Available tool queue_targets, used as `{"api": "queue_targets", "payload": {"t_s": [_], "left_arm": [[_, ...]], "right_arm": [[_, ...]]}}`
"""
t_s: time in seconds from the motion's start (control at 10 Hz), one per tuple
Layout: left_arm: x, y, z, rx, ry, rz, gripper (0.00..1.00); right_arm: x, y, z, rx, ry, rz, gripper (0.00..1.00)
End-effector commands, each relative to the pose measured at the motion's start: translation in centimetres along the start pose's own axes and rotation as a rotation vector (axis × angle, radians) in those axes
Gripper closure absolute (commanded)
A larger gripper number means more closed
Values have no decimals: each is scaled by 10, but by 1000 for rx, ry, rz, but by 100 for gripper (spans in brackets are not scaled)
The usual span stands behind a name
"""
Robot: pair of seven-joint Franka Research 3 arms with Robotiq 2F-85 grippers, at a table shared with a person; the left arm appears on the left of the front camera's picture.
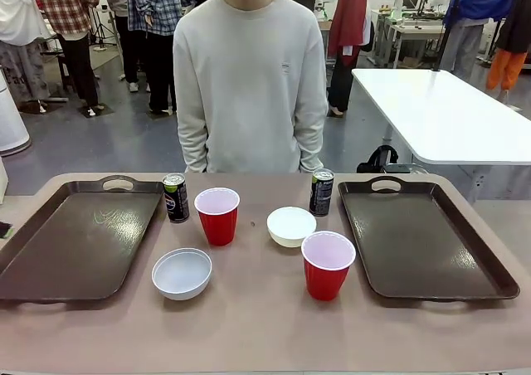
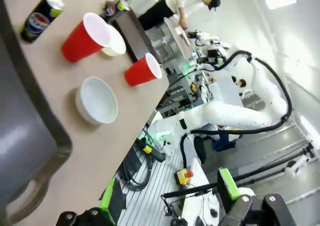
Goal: Prepare tableware on both trays.
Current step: Pick up a Picnic Bowl from the table and place it on a Handle tray.
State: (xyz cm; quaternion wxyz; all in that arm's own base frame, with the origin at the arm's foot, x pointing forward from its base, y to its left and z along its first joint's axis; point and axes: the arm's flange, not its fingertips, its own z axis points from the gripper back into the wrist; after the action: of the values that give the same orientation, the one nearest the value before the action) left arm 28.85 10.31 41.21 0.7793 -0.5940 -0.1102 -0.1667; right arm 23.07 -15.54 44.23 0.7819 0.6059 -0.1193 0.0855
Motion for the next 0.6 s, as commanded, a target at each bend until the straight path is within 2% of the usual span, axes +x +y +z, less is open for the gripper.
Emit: {"api": "queue_targets", "payload": {"t_s": [0.0, 0.1, 0.5], "left_arm": [[-14, -3, 20, 41, -42, 3, 0], [-25, -5, 28, 46, -84, 2, 0], [-36, -16, 39, 127, -84, -33, 0]], "right_arm": [[-14, 0, -17, -17, -11, 4, 0], [-15, 0, -18, -25, 22, 1, 0], [-13, 9, -29, -67, 60, 14, 0]]}}
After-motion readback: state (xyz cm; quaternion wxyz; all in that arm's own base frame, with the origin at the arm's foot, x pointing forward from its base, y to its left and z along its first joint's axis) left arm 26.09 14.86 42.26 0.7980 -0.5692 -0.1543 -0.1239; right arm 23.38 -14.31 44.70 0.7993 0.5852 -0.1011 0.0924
